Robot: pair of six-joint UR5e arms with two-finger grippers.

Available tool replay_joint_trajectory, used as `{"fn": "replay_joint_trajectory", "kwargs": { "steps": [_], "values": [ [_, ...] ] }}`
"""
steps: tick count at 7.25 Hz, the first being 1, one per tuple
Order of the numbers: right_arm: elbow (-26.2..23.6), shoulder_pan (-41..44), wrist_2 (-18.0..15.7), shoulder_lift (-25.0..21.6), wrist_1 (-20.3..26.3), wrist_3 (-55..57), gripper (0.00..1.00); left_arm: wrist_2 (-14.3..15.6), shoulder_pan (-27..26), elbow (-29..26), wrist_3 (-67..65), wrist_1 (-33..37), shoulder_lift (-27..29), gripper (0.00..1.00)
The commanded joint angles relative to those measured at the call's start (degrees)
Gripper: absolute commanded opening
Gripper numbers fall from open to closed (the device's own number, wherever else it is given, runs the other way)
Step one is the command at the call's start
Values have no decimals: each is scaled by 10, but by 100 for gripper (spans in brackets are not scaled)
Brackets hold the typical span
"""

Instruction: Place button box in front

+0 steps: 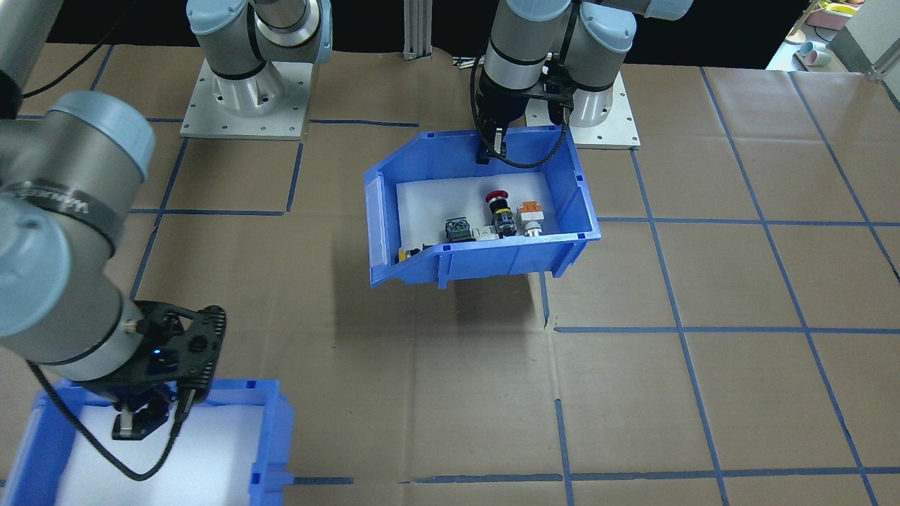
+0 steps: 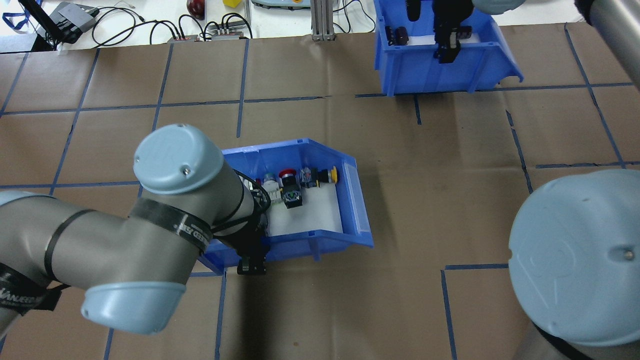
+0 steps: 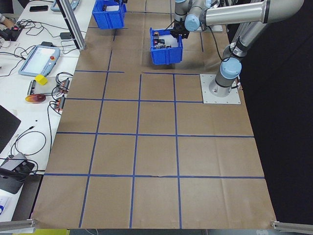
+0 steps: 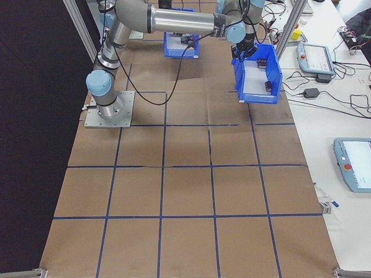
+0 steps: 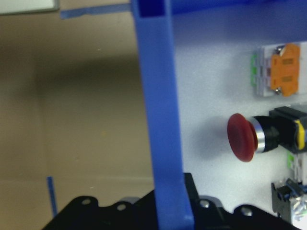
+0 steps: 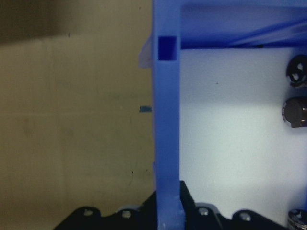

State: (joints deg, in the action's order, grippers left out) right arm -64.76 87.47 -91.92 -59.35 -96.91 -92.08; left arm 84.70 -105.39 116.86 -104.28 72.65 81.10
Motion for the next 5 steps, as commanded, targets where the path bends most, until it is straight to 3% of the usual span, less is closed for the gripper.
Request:
{"fn": "replay_joint_trajectory", "kwargs": {
  "steps": [1, 4, 5],
  "values": [
    [-33, -68, 3, -36, 19, -87, 5, -2, 12, -88, 37, -33, 95, 0],
    [-146, -107, -2, -121, 5, -103, 6, -15, 1, -224, 49, -44, 240, 0],
    [-172, -118, -2, -143, 5, -121, 6, -15, -1, -243, 49, -57, 276, 0]
  ]
}}
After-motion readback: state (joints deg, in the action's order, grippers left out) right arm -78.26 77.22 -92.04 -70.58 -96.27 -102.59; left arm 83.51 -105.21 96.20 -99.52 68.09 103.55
